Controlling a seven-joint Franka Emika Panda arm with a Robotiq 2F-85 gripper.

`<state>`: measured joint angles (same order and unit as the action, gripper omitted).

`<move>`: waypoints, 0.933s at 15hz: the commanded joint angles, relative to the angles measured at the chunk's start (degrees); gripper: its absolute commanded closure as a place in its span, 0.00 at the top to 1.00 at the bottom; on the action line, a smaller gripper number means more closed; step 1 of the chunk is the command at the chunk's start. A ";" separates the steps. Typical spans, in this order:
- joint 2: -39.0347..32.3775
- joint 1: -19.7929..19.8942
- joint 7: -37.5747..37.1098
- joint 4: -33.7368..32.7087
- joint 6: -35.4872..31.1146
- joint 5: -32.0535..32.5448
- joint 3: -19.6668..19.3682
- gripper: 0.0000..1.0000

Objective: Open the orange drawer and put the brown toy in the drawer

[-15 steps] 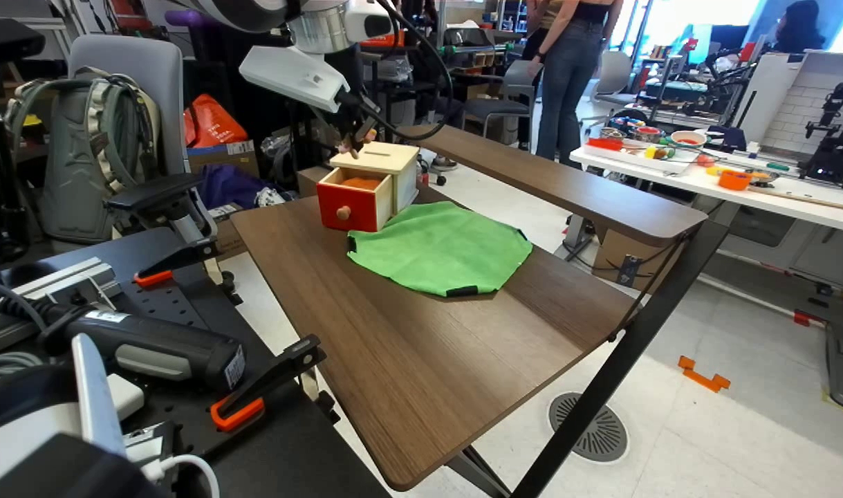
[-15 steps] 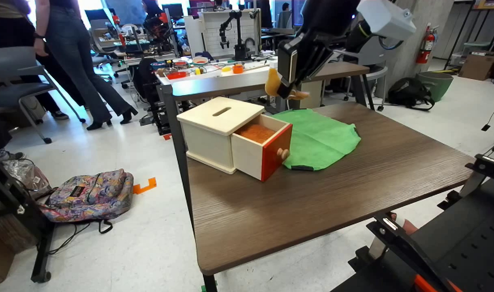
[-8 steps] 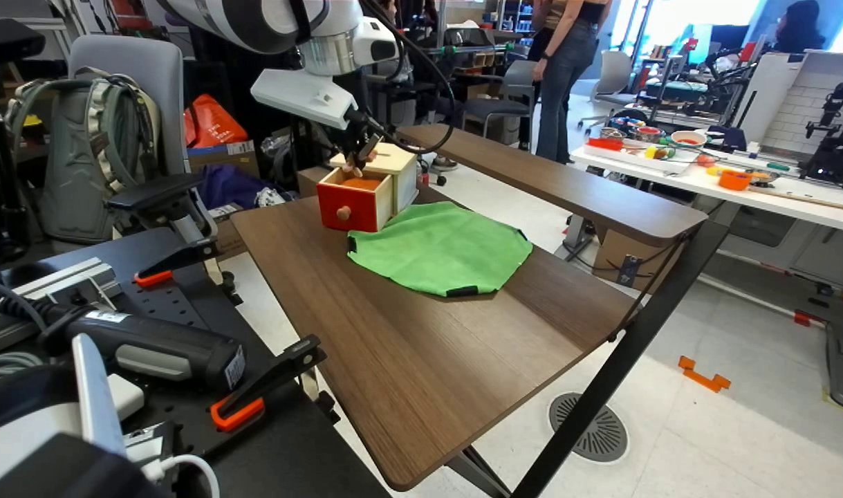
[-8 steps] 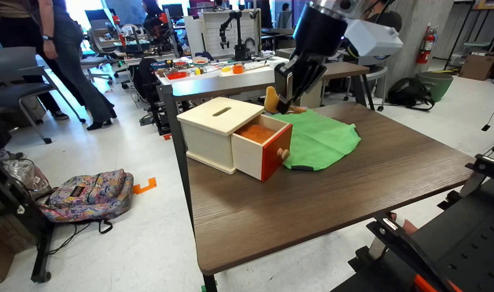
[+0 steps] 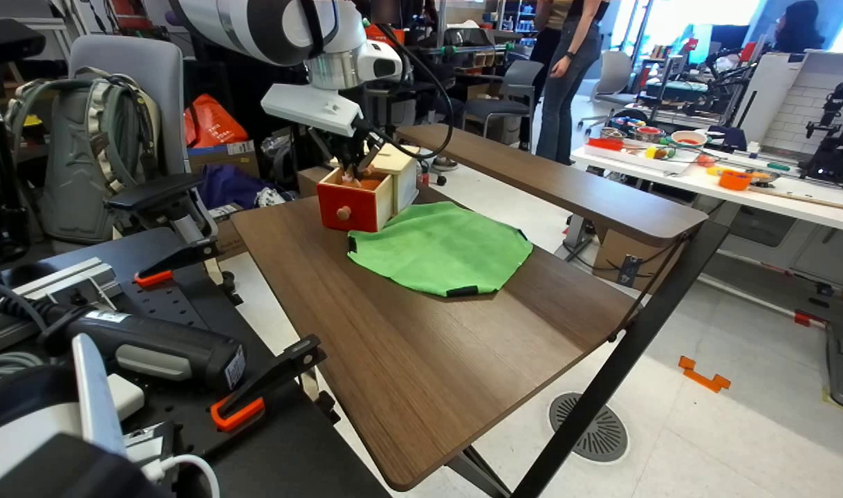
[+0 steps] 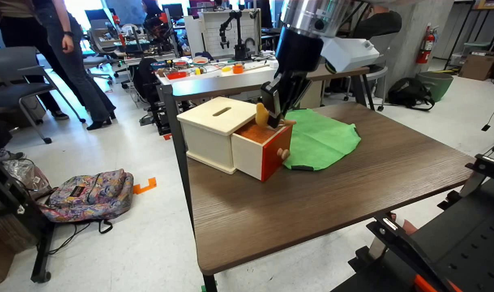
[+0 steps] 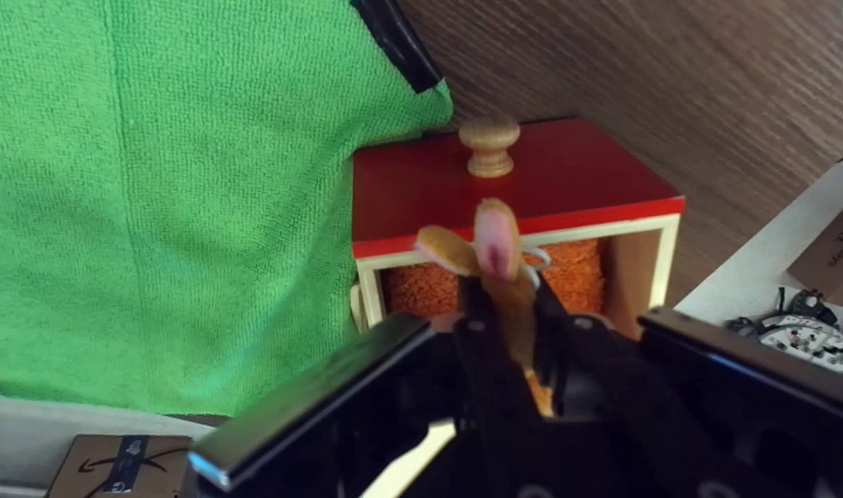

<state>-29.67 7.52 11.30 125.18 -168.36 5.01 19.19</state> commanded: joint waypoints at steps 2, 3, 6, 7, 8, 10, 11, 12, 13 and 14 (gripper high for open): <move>-2.57 -3.20 1.61 -5.34 4.59 -1.34 -2.83 0.04; -3.04 -3.52 1.67 -6.11 5.34 -1.38 -3.14 0.04; -4.49 -4.44 1.65 -7.99 6.91 -1.31 -4.07 0.04; -4.97 -4.74 1.60 -8.52 7.34 -1.26 -4.35 0.04; -5.41 -5.04 1.55 -8.98 7.70 -1.20 -4.64 0.04; -6.33 -5.74 1.34 -9.86 7.96 -1.01 -5.26 0.04; -6.74 -6.08 1.22 -10.28 8.02 -0.91 -5.54 0.04; -7.07 -6.34 1.12 -10.64 8.07 -0.88 -5.76 0.04; -7.38 -6.58 1.13 -11.00 8.15 -0.82 -5.95 0.04; -7.58 -6.82 1.00 -11.27 8.16 -0.81 -6.14 0.04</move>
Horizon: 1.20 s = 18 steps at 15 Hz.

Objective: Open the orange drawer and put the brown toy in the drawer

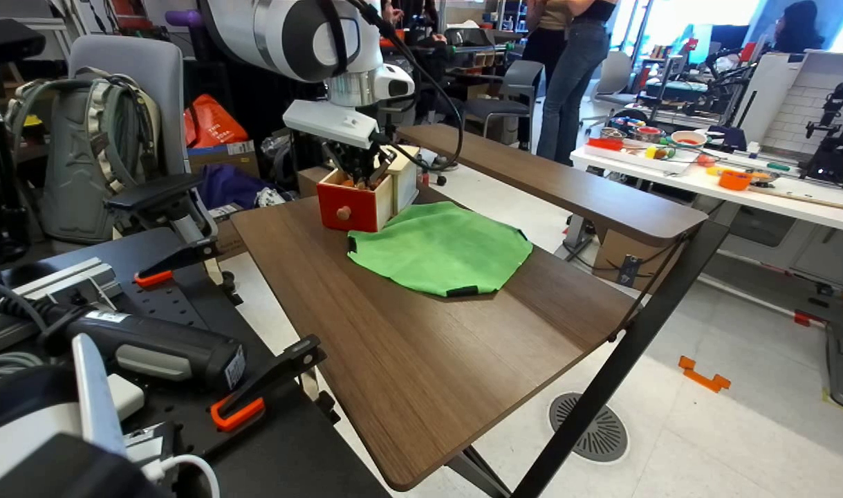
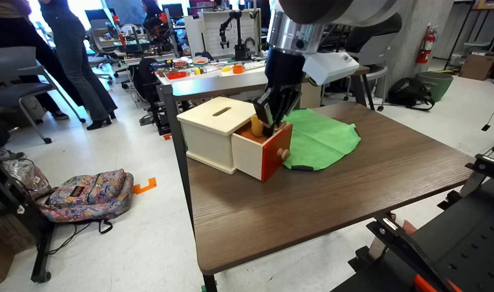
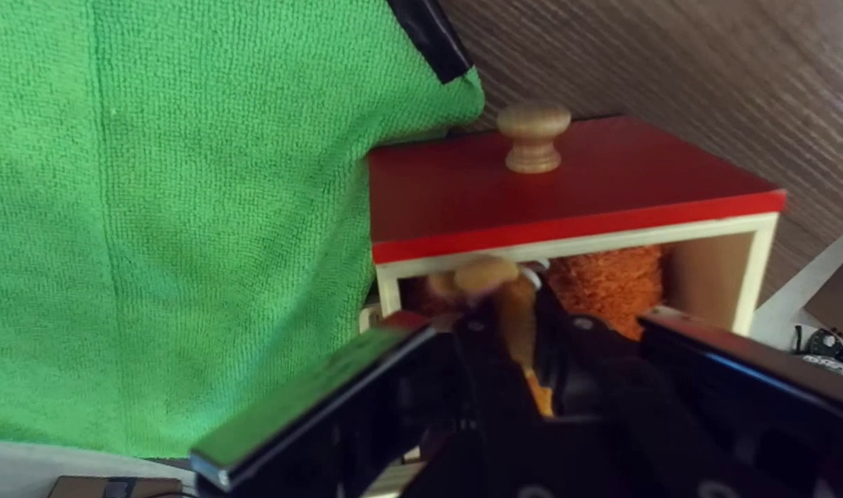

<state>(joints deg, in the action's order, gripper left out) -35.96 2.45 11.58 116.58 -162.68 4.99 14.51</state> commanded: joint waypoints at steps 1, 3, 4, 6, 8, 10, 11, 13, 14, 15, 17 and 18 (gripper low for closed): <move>-1.45 -1.91 0.70 -2.87 2.50 -0.78 -1.59 0.04; -1.74 -2.17 0.59 -3.45 2.84 -0.79 -1.88 0.04; -1.78 -2.29 0.55 -3.66 3.16 -0.79 -2.01 0.04; -1.72 -2.48 0.39 -3.89 3.71 -0.96 -2.16 0.40; -1.56 -2.67 0.35 -3.84 3.84 -0.91 -2.33 0.48; -1.37 -2.59 0.45 -3.72 3.70 -1.04 -2.21 0.63; -1.29 -2.53 0.49 -3.67 3.66 -1.09 -2.15 0.70; -1.02 -2.47 0.59 -3.36 3.40 -1.10 -2.05 0.84; -0.86 -2.52 0.61 -3.14 3.34 -1.17 -1.88 0.93; -0.74 -2.69 0.57 -2.95 3.26 -1.23 -1.77 0.98; -0.26 -2.83 0.65 -2.36 3.01 -1.49 -1.43 1.00; 0.06 -2.77 0.84 -1.98 2.93 -1.71 -1.09 1.00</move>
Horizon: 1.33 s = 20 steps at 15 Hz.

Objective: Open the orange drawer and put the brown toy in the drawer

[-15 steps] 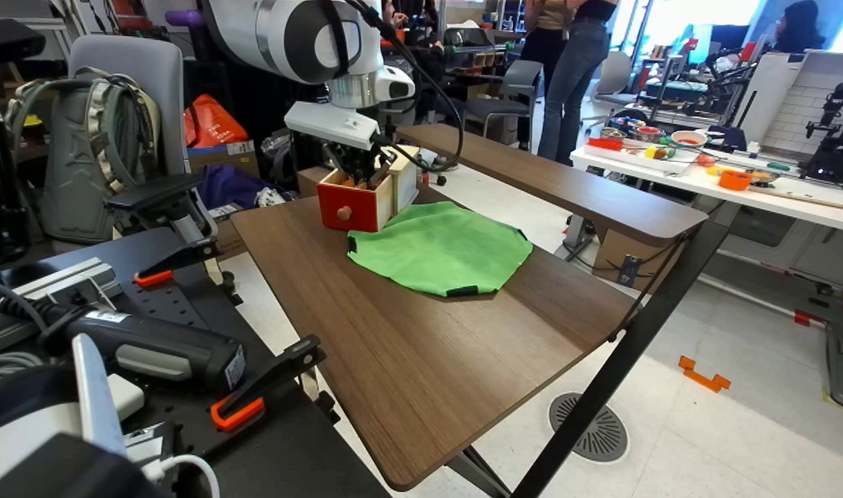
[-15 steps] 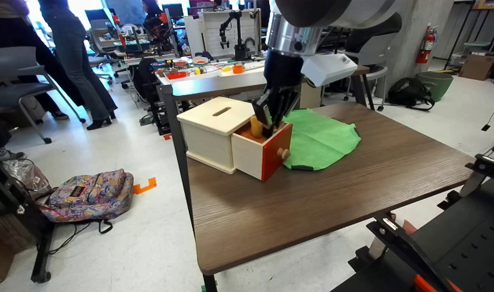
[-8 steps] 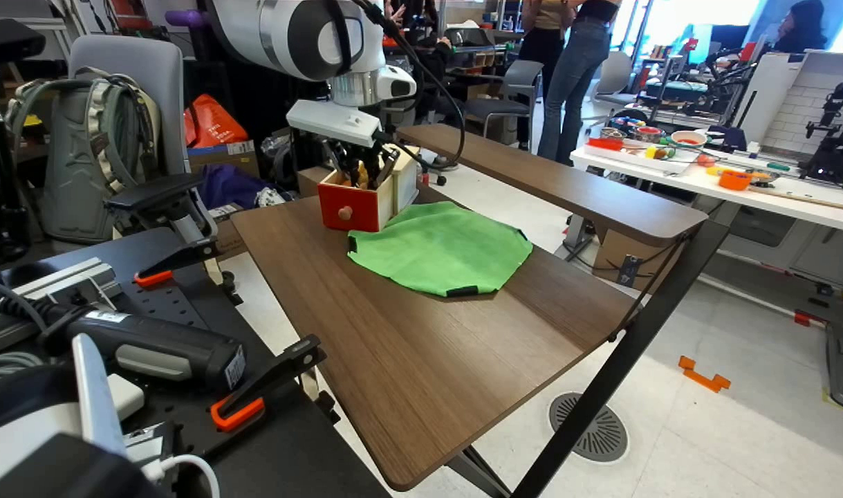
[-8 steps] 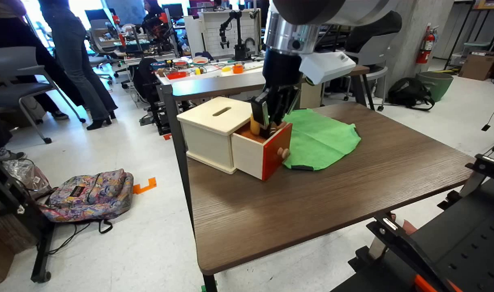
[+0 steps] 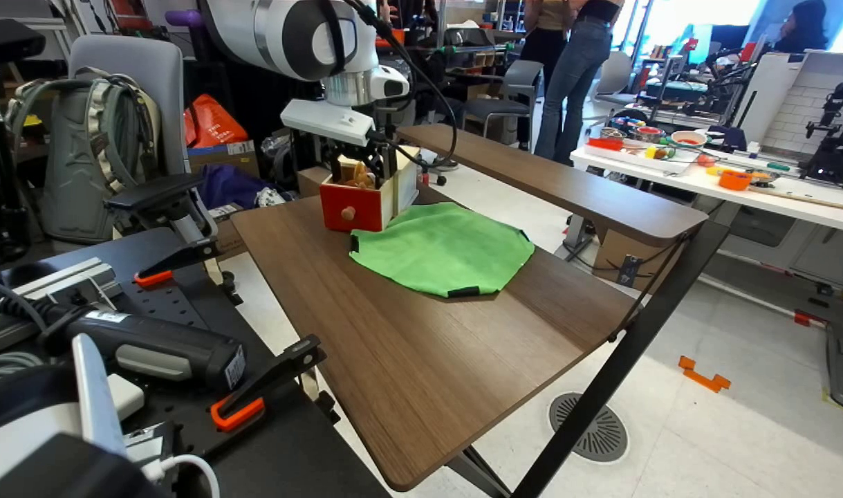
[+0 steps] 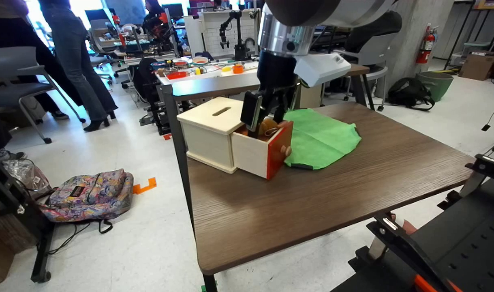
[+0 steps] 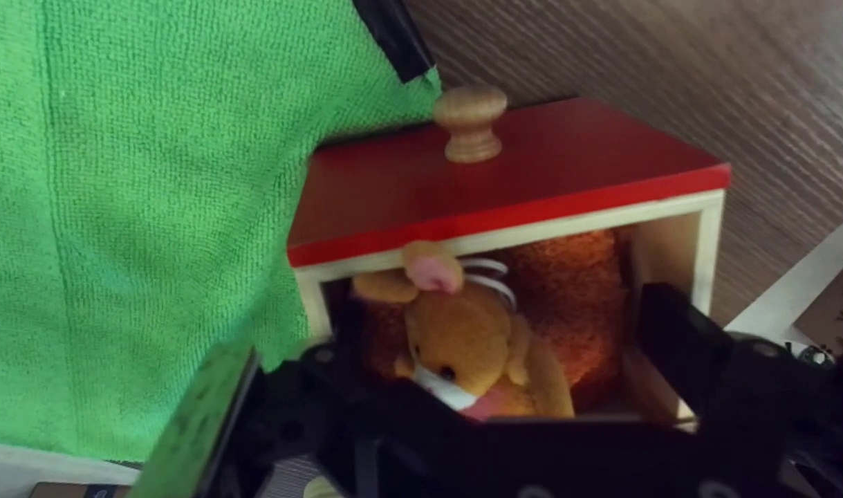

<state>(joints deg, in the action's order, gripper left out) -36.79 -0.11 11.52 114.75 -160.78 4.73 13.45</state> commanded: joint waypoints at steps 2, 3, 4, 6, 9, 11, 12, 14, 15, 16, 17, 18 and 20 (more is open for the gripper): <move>1.59 -0.02 1.04 0.54 0.70 -1.89 0.44 1.00; 1.91 0.19 1.19 0.86 0.71 -2.22 0.78 1.00; 2.29 0.56 1.82 1.39 -0.05 -2.39 1.30 0.75; 3.21 1.17 2.35 2.14 0.00 -3.18 2.32 0.92; 4.98 2.26 3.97 3.95 -0.31 -4.88 4.11 1.00; 6.49 3.15 5.48 5.55 -0.49 -6.34 5.55 1.00; 7.49 3.82 6.41 6.54 -0.55 -7.24 6.50 1.00; 9.86 5.78 8.58 8.85 -0.78 -9.77 9.02 1.00; 11.15 7.24 10.20 10.11 -0.86 -11.55 10.86 1.00; 12.47 8.83 12.06 11.35 -0.86 -13.54 12.82 1.00; 13.78 10.67 14.26 12.50 -0.71 -15.81 14.95 1.00; 15.09 12.51 16.52 13.60 -0.38 -18.41 17.14 1.00; 16.91 14.92 20.57 14.81 0.92 -22.60 19.67 1.00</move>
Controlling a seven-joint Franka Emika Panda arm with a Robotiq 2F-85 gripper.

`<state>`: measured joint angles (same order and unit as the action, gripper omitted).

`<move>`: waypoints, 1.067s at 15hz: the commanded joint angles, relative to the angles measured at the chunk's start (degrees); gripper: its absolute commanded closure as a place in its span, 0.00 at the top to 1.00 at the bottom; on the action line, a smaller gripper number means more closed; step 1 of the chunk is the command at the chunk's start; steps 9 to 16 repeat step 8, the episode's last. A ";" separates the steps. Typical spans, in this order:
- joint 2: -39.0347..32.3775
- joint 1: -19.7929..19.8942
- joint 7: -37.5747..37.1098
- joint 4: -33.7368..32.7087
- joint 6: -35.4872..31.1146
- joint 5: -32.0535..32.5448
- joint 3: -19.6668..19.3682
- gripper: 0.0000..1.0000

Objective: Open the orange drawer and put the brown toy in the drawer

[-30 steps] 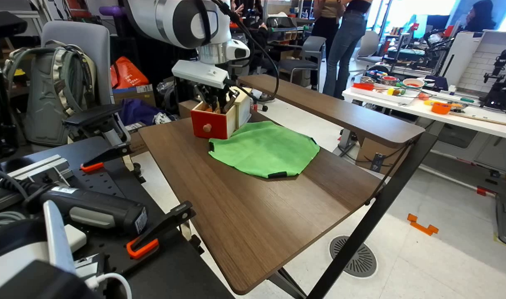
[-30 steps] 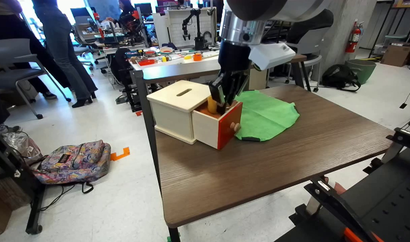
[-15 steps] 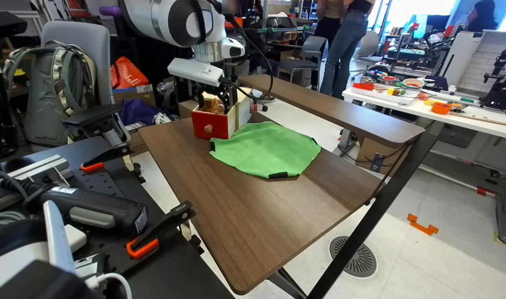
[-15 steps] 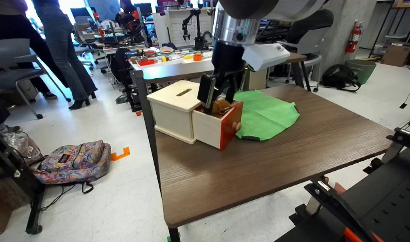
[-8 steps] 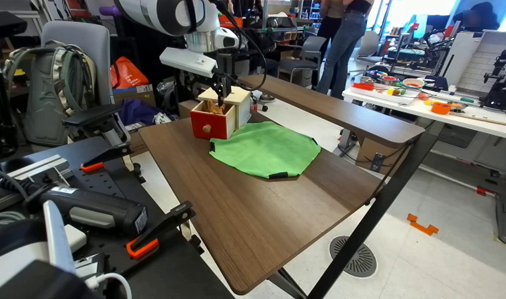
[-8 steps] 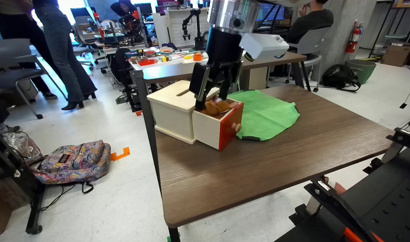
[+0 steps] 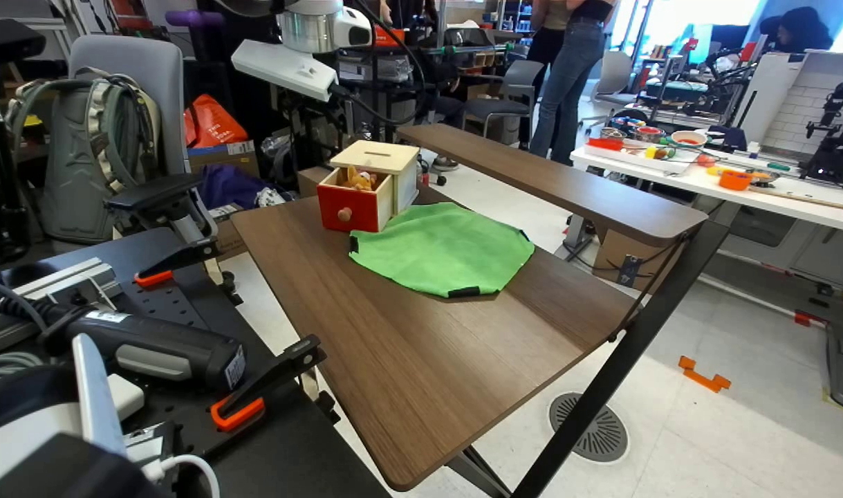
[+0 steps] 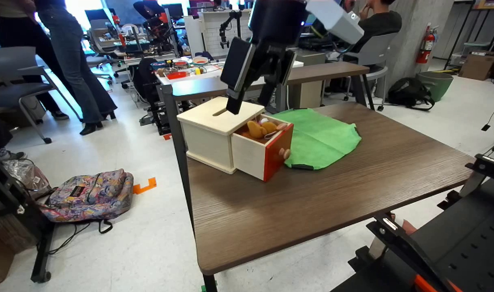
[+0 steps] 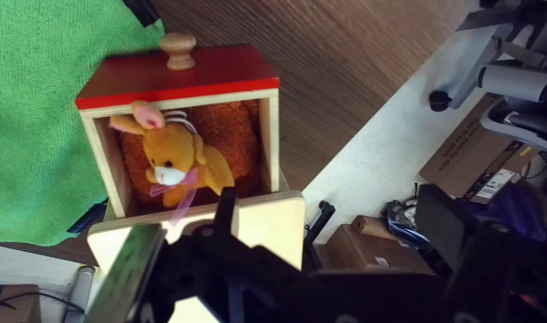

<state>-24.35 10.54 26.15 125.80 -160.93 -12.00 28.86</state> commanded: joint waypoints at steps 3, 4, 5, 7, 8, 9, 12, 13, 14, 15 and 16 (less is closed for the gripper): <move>2.97 1.34 4.74 2.26 0.24 -5.19 1.58 1.00; 3.33 1.46 4.85 2.62 0.25 -5.30 1.66 1.00; 3.39 1.48 4.87 2.79 0.25 -5.30 1.66 1.00; 3.39 1.49 4.88 2.89 0.25 -5.30 1.69 1.00; 3.39 1.49 4.88 2.91 0.25 -5.30 1.69 1.00; 3.39 1.49 4.88 2.91 0.25 -5.30 1.69 1.00; 3.39 1.49 4.88 2.91 0.25 -5.30 1.69 1.00; 3.39 1.49 4.88 2.91 0.25 -5.30 1.69 1.00; 3.39 1.49 4.88 2.91 0.25 -5.30 1.69 1.00; 3.39 1.49 4.88 2.91 0.25 -5.30 1.69 1.00; 3.39 1.49 4.88 2.91 0.25 -5.30 1.69 1.00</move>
